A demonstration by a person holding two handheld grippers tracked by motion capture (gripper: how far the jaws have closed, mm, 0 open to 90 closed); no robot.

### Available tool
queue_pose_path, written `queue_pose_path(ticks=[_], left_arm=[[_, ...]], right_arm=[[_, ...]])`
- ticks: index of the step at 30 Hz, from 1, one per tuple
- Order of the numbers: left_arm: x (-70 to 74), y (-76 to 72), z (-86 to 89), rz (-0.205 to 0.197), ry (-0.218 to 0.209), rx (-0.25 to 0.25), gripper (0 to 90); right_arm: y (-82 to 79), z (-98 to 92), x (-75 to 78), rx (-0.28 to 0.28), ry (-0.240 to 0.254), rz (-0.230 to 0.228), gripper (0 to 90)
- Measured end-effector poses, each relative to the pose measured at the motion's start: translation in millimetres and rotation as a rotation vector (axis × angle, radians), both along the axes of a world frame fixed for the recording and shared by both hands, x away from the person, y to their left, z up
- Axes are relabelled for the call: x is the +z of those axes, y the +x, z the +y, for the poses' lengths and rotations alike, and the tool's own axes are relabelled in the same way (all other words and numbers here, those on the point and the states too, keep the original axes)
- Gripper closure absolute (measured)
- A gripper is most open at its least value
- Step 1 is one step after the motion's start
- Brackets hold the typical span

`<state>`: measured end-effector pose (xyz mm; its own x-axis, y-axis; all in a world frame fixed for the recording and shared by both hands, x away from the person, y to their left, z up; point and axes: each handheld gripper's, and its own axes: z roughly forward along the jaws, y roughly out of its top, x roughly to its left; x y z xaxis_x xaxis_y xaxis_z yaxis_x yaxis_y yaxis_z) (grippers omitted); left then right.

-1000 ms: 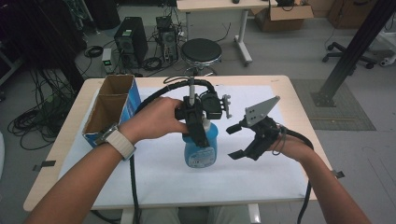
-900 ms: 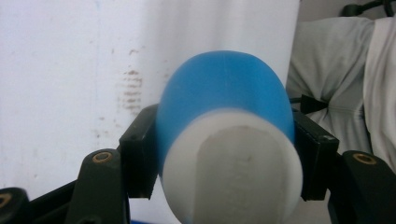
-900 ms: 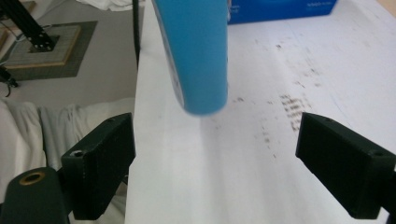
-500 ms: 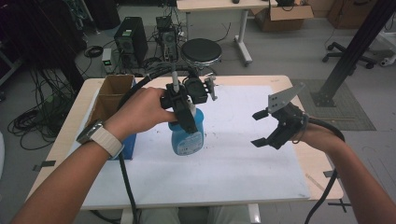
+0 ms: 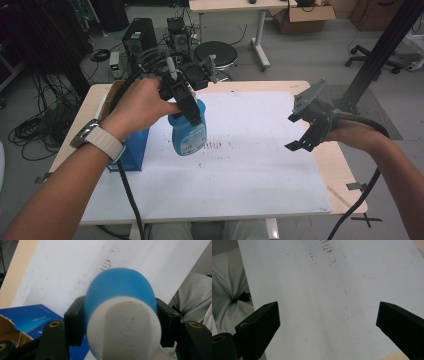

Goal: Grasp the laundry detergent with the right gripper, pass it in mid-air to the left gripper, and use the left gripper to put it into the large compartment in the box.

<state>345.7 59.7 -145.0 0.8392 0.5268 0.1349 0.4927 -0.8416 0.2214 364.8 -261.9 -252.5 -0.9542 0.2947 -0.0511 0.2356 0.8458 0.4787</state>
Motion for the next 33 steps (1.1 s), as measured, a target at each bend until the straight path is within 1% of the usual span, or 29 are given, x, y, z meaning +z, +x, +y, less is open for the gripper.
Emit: queue_pose_path(ticks=[4, 5, 6, 7, 9, 11, 12, 16, 18, 22, 24, 25, 29, 30, 33], left_arm=[[9.3, 4.7, 6.7, 0.004, -0.019, 0.077, 38.0], [11.6, 6.1, 8.7, 0.002, -0.02, 0.098, 38.0], [14.3, 7.3, 11.4, -0.004, -0.029, 0.131, 38.0], [16.0, 7.9, 13.1, -0.011, -0.034, 0.151, 38.0], [20.7, 10.1, 18.5, -0.03, -0.041, 0.201, 38.0], [23.8, 11.7, 22.8, -0.044, -0.046, 0.238, 38.0], [25.7, 12.9, 25.9, -0.053, -0.054, 0.268, 38.0], [33.1, 18.1, 36.9, -0.067, -0.078, 0.355, 38.0], [37.5, 20.8, 42.7, -0.07, -0.092, 0.388, 38.0], [44.3, 26.2, 52.6, -0.078, -0.105, 0.437, 38.0], [46.0, 28.3, 57.3, -0.082, -0.112, 0.474, 38.0], [46.9, 29.7, 60.9, -0.081, -0.123, 0.498, 38.0], [48.3, 33.1, 71.8, -0.059, -0.142, 0.534, 38.0], [48.5, 34.0, 74.9, -0.057, -0.145, 0.552, 38.0], [50.3, 35.4, 81.2, -0.066, -0.144, 0.589, 38.0]], right_arm=[[2.2, 0.9, 1.4, -0.009, -0.06, 0.009, 3.5], [2.6, 0.6, 1.2, -0.013, -0.068, 0.015, 4.1], [3.1, 0.3, 1.2, -0.012, -0.078, 0.015, 4.7], [3.5, -0.4, 1.2, -0.015, -0.088, 0.011, 4.2], [4.2, -1.4, 1.1, -0.017, -0.089, 0.008, 4.7], [5.1, -2.8, 1.1, -0.02, -0.094, 0.008, 4.6], [5.7, -3.4, 1.2, -0.027, -0.095, 0.01, 4.5], [7.2, -3.4, 1.8, -0.026, -0.105, 0.009, 4.7], [7.5, -2.4, 2.2, -0.024, -0.11, 0.007, 4.7], [9.4, -0.4, 3.8, -0.02, -0.127, 0.007, 4.8], [11.1, 0.8, 4.2, -0.019, -0.137, 0.006, 4.9], [11.7, 1.3, 4.4, -0.02, -0.14, 0.004, 4.9], [13.4, 4.1, 5.8, -0.021, -0.161, 0.001, 4.9], [13.7, 4.5, 6.0, -0.018, -0.163, -0.001, 4.9], [14.5, 6.0, 7.1, -0.018, -0.17, -0.007, 4.8]])
